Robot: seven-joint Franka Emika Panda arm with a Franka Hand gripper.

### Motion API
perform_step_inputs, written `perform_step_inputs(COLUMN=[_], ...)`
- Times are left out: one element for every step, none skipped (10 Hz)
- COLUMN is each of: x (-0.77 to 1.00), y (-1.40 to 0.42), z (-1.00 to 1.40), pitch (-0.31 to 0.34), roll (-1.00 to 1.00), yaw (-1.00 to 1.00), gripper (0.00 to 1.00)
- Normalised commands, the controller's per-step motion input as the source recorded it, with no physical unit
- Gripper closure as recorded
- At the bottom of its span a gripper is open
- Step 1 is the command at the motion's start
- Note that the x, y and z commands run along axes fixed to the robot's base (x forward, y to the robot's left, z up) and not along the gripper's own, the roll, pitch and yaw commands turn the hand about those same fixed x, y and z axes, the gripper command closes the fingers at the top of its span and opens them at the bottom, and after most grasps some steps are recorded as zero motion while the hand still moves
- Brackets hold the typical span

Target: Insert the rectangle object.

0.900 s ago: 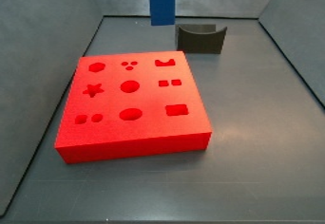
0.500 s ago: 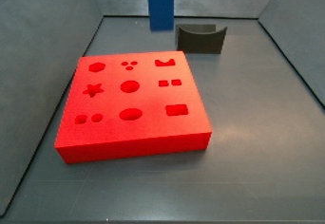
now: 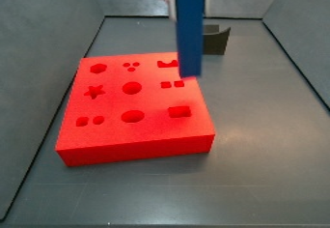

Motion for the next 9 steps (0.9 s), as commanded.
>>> perform_step_inputs(x=[0.0, 0.04, 0.09, 0.0, -0.03, -0.27, -0.41, -0.38, 0.0], y=[-0.68, -0.03, -0.36, -0.14, 0.0, 0.25, 0.25, 0.16, 0.0], z=[-0.57, 0.0, -0.22, -0.03, 0.0, -0.07, -0.11, -0.11, 0.0], pitch=[-0.22, 0.0, -0.084, 0.0, 0.0, 0.043, 0.046, 0.02, -0.009], roll=[0.09, 0.0, 0.06, 0.1, 0.0, 0.05, 0.07, 0.07, 0.0], yaw=[0.39, 0.01, 0.28, 0.07, 0.0, -0.35, -0.52, -0.46, 0.0], gripper=[1.0, 1.0, 1.0, 1.0, 1.0, 1.0, 1.0, 1.0, 1.0])
